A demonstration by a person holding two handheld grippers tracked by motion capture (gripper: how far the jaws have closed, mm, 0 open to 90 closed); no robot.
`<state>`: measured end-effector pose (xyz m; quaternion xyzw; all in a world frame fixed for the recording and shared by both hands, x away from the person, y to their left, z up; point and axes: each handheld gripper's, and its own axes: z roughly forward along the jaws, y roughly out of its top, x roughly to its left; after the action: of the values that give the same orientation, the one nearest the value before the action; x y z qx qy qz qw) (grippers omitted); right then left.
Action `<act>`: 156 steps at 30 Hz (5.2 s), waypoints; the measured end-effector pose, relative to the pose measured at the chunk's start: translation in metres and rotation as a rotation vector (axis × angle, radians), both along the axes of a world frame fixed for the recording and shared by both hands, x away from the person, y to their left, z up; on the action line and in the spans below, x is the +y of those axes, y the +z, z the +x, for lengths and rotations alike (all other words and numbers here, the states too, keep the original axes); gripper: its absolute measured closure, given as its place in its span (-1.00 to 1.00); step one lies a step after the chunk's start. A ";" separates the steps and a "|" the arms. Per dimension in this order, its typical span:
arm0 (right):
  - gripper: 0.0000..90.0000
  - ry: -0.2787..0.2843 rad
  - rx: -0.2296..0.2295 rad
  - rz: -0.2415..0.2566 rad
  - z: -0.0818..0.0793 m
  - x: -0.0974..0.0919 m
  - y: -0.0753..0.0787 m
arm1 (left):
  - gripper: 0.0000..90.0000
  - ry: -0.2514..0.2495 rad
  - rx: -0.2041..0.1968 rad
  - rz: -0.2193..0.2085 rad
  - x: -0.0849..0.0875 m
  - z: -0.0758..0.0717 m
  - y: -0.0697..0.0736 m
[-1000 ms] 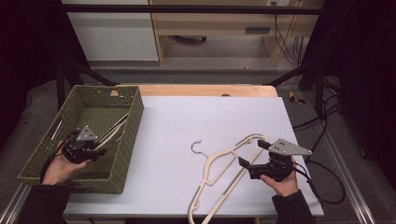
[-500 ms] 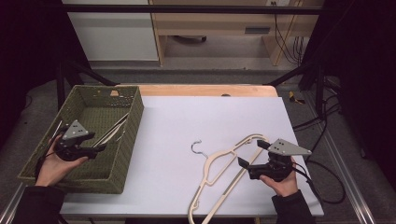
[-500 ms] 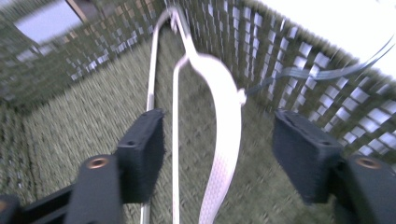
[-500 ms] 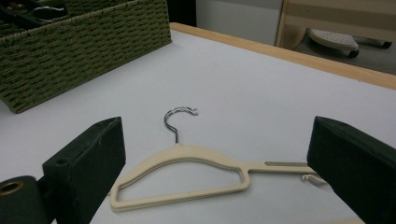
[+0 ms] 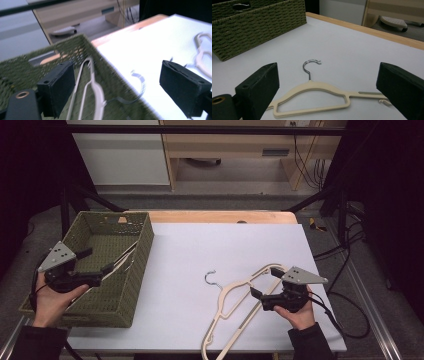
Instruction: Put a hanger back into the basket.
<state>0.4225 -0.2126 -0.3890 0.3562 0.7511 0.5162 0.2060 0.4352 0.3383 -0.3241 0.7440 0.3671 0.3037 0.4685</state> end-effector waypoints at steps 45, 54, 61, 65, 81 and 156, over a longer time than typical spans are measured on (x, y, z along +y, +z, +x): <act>-0.73 0.058 0.141 -0.136 0.064 0.085 -0.036 | -0.80 -0.236 0.161 -0.113 -0.128 -0.026 -0.100; -0.45 0.063 0.185 -0.176 0.073 0.099 -0.049 | -0.86 -0.259 0.192 -0.077 -0.134 -0.026 -0.108; 0.02 0.080 0.234 -0.216 0.081 0.106 -0.062 | -0.87 -0.267 0.204 -0.064 -0.139 -0.024 -0.112; 0.19 0.084 0.255 -0.245 0.088 0.113 -0.068 | -0.86 -0.265 0.207 -0.068 -0.139 -0.024 -0.112; 0.87 0.104 0.349 -0.292 0.098 0.119 -0.083 | -0.86 -0.268 0.218 -0.072 -0.139 -0.022 -0.115; 0.98 0.158 0.145 -0.155 0.047 0.076 -0.020 | 0.68 -0.394 0.578 -0.199 -0.288 0.017 -0.124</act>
<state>0.4690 -0.1364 -0.4090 0.3154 0.8275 0.4441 0.1366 0.4526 0.0506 -0.4480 0.8063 0.3617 -0.0524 0.4650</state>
